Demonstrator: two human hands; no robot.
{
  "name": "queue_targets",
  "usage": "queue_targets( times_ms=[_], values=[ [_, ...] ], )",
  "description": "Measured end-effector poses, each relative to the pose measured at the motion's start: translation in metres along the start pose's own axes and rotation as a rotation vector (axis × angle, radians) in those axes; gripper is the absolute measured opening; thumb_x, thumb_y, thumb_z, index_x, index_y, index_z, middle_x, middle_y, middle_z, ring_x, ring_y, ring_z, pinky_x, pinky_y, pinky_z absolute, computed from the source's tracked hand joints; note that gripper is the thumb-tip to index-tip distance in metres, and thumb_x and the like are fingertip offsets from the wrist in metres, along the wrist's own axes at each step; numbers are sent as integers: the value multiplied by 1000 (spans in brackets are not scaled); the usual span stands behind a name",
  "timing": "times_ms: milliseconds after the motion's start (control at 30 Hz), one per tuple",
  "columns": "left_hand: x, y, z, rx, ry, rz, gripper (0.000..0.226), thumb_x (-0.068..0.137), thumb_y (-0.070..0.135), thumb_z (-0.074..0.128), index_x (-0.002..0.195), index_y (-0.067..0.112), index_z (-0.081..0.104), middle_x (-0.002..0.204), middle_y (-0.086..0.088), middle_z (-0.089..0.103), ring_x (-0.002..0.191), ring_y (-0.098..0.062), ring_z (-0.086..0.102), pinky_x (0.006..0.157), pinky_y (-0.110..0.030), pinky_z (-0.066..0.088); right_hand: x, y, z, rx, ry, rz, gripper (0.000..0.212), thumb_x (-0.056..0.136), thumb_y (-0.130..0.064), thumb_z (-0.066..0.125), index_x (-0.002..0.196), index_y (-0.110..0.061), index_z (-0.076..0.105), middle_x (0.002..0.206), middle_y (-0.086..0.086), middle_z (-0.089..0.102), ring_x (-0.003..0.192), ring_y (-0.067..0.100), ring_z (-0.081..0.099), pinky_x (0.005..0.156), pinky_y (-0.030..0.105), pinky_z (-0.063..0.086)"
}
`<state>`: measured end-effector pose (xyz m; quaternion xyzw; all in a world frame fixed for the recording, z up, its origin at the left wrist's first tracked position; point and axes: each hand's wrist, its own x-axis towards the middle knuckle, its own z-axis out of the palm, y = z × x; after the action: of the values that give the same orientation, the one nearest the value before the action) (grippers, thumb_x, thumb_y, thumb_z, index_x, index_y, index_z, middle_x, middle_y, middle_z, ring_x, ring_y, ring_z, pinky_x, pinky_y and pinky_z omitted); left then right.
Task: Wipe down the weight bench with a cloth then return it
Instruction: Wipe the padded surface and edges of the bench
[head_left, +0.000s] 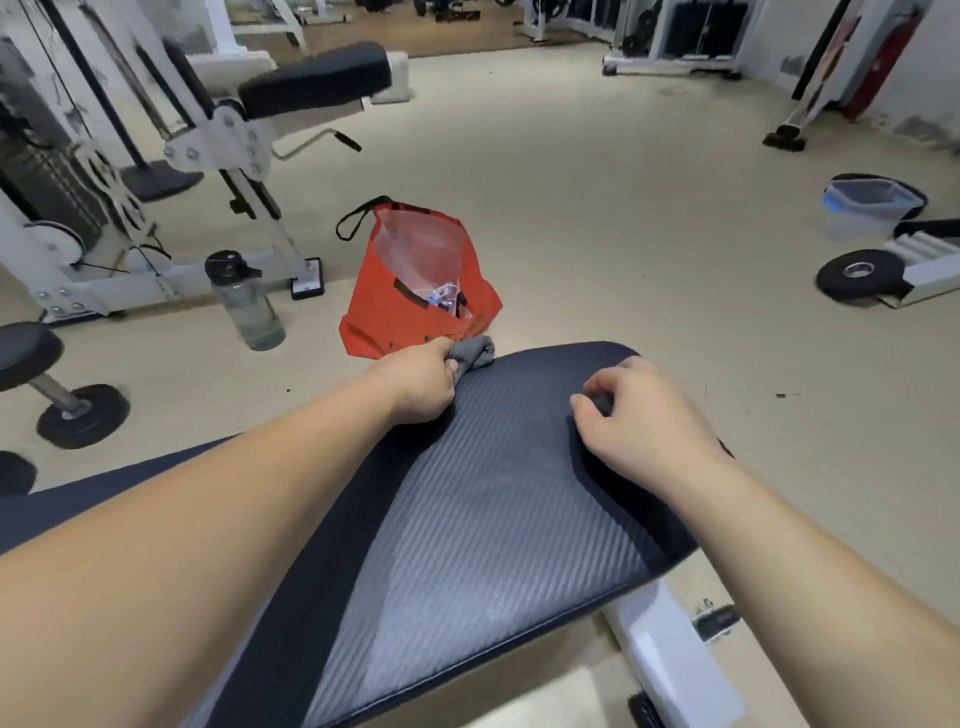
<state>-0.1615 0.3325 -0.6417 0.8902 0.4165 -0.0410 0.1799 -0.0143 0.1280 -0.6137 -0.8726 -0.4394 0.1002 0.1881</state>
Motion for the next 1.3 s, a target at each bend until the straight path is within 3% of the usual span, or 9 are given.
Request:
queue_targets(
  times_ms=[167, 333, 500, 567, 700, 833, 1000, 1200, 1300],
  values=[
    [41, 68, 12, 18, -8, 73, 35, 105, 35, 33, 133, 20, 47, 128, -15, 62, 113, -38, 59, 99, -47, 48, 5, 39, -6, 117, 60, 99, 25, 96, -39, 56, 108, -24, 72, 110, 0, 60, 114, 26, 59, 92, 42, 53],
    [73, 146, 24, 78, -51, 198, 35, 105, 31, 35, 135, 20, 47, 130, -15, 60, 114, -38, 58, 94, -42, 48, 11, 70, -19, 437, 177, 190, 35, 99, -28, 55, 131, -19, 66, 131, 1, 65, 124, 18, 59, 103, 27, 42],
    [79, 195, 31, 259, -152, 366, 32, 105, 34, 35, 130, 23, 50, 132, -10, 54, 122, -35, 50, 103, -48, 43, 8, 103, -31, 601, 257, 352, 42, 103, -33, 48, 141, -17, 56, 137, 2, 61, 129, 19, 55, 111, 35, 41],
    [65, 218, 31, 368, -211, 472, 31, 105, 35, 35, 127, 23, 53, 130, -9, 57, 121, -34, 51, 99, -44, 43, 5, 114, -32, 645, 238, 413, 37, 104, -36, 45, 130, -16, 61, 126, 1, 65, 120, 21, 57, 103, 37, 45],
    [30, 247, 48, 489, -305, 643, 29, 103, 37, 36, 121, 25, 56, 126, -5, 64, 117, -32, 58, 95, -41, 45, -5, 132, -37, 774, 158, 518, 40, 108, -35, 37, 77, -17, 54, 74, -3, 54, 71, 18, 48, 63, 34, 37],
    [7, 239, 57, 392, -252, 794, 28, 100, 35, 40, 119, 26, 59, 118, -4, 65, 115, -31, 57, 102, -47, 45, -19, 147, -26, 863, -82, 542, 40, 107, -36, 34, 88, -17, 63, 81, 5, 63, 77, 23, 54, 82, 40, 48],
    [-24, 234, 62, 342, -171, 974, 36, 97, 35, 41, 126, 24, 60, 119, -1, 63, 116, -29, 55, 105, -47, 42, -27, 148, -25, 1007, -90, 566, 38, 108, -40, 36, 100, -14, 62, 81, 14, 62, 68, 26, 55, 56, 28, 41],
    [-84, 205, 59, 14, -112, 1004, 46, 79, 16, 53, 121, 23, 70, 132, 6, 63, 129, -17, 52, 109, -38, 44, -40, 137, -18, 1035, -233, 593, 46, 104, -56, 42, 97, -27, 77, 88, -5, 80, 80, 12, 73, 74, 29, 53],
    [-108, 165, 48, -92, 158, 758, 43, 83, 15, 50, 120, 24, 70, 142, 4, 56, 132, -17, 50, 102, -36, 49, -46, 122, -12, 943, -142, 677, 75, 89, -76, 41, 130, -17, 64, 119, 6, 74, 110, 27, 70, 99, 41, 54]
  ],
)
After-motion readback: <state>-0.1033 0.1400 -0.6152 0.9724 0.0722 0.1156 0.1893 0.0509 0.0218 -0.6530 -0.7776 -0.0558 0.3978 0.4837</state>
